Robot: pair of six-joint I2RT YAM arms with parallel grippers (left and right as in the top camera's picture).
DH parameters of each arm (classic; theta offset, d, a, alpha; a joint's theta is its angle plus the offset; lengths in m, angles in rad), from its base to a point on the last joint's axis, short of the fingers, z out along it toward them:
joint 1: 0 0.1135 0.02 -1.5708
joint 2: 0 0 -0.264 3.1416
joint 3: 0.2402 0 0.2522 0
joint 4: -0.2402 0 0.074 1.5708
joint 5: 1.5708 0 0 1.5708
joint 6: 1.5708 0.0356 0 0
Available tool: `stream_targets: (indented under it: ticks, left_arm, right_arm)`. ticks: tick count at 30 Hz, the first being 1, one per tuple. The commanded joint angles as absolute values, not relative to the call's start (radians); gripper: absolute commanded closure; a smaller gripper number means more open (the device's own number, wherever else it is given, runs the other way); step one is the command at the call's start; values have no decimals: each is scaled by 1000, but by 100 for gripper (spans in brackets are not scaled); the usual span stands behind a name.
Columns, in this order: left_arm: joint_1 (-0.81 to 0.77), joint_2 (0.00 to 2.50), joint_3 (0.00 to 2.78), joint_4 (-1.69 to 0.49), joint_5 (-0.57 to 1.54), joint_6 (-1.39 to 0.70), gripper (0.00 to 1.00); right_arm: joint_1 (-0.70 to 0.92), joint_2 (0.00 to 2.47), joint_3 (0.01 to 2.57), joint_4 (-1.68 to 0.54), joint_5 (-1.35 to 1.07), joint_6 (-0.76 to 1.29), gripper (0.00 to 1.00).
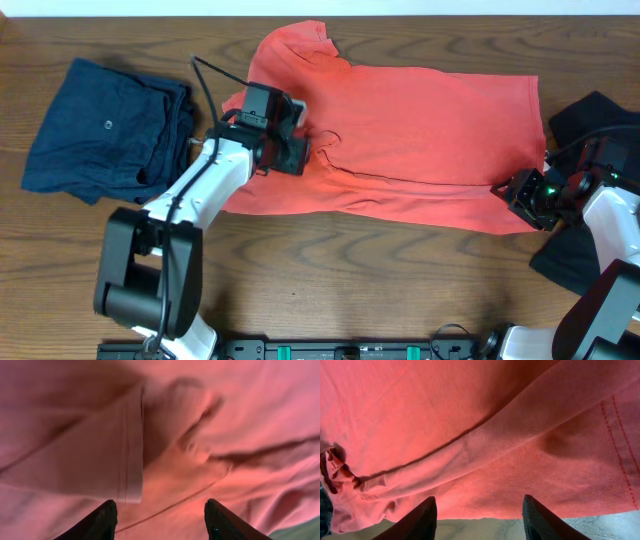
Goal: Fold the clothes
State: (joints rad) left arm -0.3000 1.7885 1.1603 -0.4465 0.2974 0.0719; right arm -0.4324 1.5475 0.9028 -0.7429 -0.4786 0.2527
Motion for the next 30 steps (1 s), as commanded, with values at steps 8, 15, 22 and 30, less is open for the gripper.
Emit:
stream_targets:
  ticks: [8,15,22,30]
  left_arm:
    - [-304,1881,1167,-424,208,278,43]
    - [-304,1913,1167,-378,157,280,69]
    - [-304,1907,1172,-324,65,276,93]
    - [-304,1883,1185,-223,-24,276,94]
  right_arm:
    - [-425,1553,918,-744,-482,258,46]
    - [-425,1553,918,-744,-482,258,46]
    - [-425,1553,918,-745,-482,257,46]
    - [-425,1553,918,-744,-476,257,46]
